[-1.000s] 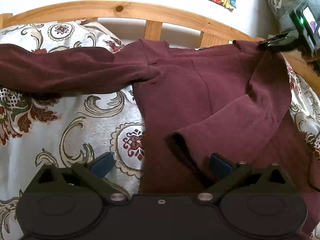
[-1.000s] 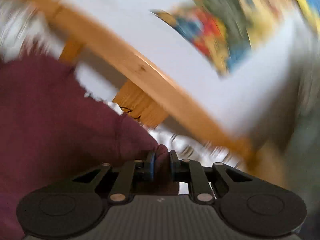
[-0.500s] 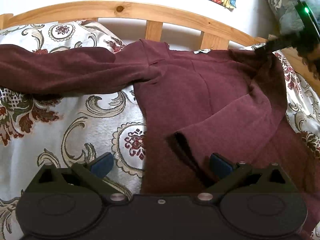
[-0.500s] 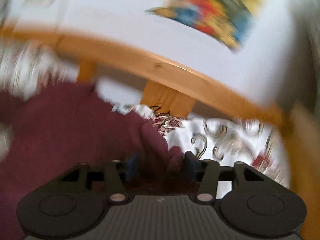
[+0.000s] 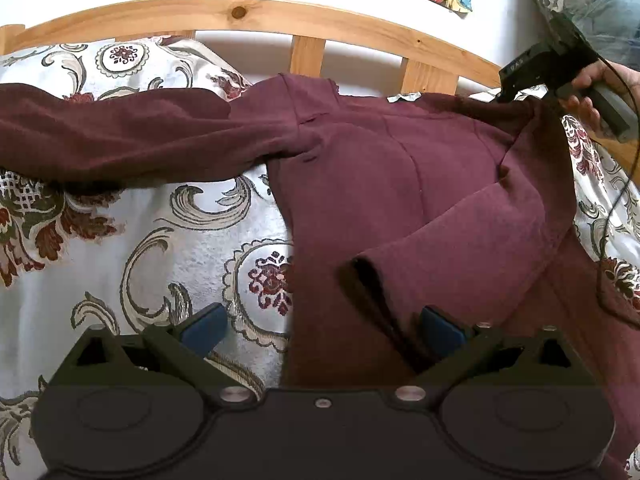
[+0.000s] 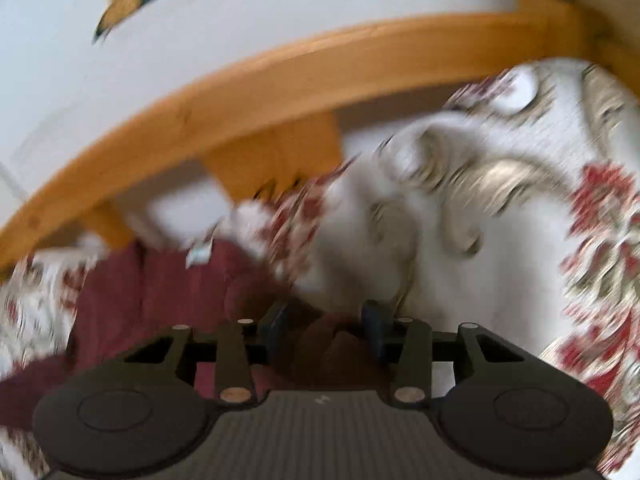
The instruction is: Fold small clothes
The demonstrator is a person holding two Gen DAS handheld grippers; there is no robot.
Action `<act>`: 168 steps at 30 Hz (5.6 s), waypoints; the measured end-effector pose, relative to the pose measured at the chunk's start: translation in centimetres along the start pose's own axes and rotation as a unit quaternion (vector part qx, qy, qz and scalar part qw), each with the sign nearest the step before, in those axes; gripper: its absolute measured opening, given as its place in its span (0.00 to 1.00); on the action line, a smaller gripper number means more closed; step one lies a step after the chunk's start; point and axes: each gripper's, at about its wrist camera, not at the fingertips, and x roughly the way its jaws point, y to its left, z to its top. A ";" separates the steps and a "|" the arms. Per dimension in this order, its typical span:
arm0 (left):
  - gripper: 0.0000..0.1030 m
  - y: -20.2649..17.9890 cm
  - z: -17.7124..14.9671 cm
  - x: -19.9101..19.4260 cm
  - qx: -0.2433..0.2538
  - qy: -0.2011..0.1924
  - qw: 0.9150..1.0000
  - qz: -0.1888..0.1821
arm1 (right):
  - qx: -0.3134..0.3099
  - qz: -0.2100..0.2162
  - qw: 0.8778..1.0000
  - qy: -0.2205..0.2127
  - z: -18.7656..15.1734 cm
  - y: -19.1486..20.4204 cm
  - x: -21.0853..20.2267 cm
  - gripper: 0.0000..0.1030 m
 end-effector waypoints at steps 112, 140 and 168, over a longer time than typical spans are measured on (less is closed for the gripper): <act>0.07 6.9 24.8 -20.3 -0.022 0.006 0.991 0.131 | -0.205 -0.026 0.951 -0.231 -33.0 10.1 -14.5 1.00; 0.17 -24.1 13.5 0.3 0.098 0.094 0.980 -0.148 | -0.187 -0.031 0.971 -0.143 -37.9 3.5 -15.6 1.00; 0.52 3.2 13.8 3.6 -0.108 0.067 0.992 0.003 | -0.063 -0.012 0.990 -0.127 -30.7 2.1 -9.3 0.64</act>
